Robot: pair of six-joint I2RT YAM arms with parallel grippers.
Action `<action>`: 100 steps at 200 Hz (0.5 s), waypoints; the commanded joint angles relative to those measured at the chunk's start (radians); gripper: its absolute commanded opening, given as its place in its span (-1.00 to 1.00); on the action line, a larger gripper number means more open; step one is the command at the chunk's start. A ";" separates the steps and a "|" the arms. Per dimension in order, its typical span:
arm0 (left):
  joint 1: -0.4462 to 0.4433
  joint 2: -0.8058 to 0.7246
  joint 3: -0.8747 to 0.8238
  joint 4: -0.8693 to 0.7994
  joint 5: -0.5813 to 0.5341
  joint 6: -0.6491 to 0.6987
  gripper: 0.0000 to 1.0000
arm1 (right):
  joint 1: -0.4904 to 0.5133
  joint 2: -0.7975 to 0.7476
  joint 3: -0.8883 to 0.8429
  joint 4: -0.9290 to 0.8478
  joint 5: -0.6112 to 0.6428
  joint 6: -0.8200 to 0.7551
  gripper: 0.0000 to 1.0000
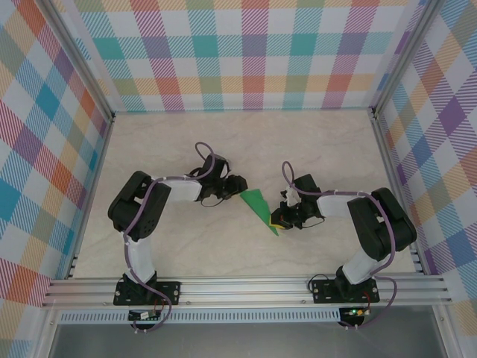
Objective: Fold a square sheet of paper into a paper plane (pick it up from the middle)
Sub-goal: Fold the wing for the fifth time at the center of the table.
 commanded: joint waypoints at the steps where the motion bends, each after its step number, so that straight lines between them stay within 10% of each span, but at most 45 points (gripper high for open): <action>1: 0.040 0.002 0.005 -0.093 -0.042 0.048 -0.19 | 0.008 0.039 -0.043 -0.117 0.089 -0.017 -0.88; 100: -0.104 -0.194 0.041 -0.146 0.005 -0.012 -0.38 | 0.008 0.012 -0.033 -0.043 0.049 0.057 -0.86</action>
